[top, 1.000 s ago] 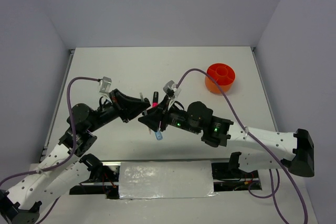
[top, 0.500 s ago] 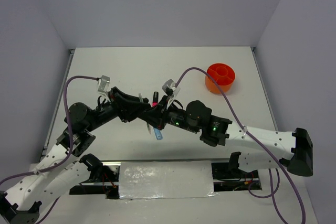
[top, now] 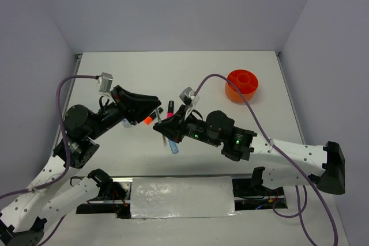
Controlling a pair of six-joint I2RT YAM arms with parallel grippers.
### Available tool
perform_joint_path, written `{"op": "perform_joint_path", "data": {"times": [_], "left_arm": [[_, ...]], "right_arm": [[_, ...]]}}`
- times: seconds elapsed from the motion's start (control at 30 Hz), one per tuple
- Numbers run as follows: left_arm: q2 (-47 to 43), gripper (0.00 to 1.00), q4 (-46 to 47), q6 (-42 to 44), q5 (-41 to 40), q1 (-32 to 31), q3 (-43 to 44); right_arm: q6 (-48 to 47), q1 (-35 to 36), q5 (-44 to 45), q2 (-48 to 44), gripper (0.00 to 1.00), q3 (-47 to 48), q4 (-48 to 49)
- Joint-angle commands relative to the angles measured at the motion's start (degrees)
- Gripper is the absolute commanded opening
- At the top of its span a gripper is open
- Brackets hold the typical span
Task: Sort the stationery into containers
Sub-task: Close the pen cap on the pen.
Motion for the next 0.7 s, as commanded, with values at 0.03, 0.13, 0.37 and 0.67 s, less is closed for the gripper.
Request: {"op": "perform_joint_path", "data": {"times": [0.03,0.13,0.37,0.67], "left_arm": [[0.02,0.43,1.63,1.33,-0.38,-0.02,-0.03],[-0.16,0.44,2.33,0.89,0.32,-0.02,-1.09],[0.11,0.01,2.86,0.8,2.52,-0.02,-1.88],[-0.16,0.0,5.58,-0.6,5.06,-0.02,-7.85]], "right_arm": [[-1.1,0.31,1.32,-1.61,0.0,0.08,-0.17],[-1.27,0.31,1.41,-1.26,0.0,0.52,-0.61],[-1.8,0.31,2.28,-0.2,0.0,1.58,-0.96],[-5.49,-7.77,-6.23,5.06,0.0,16.31,-4.57]]}}
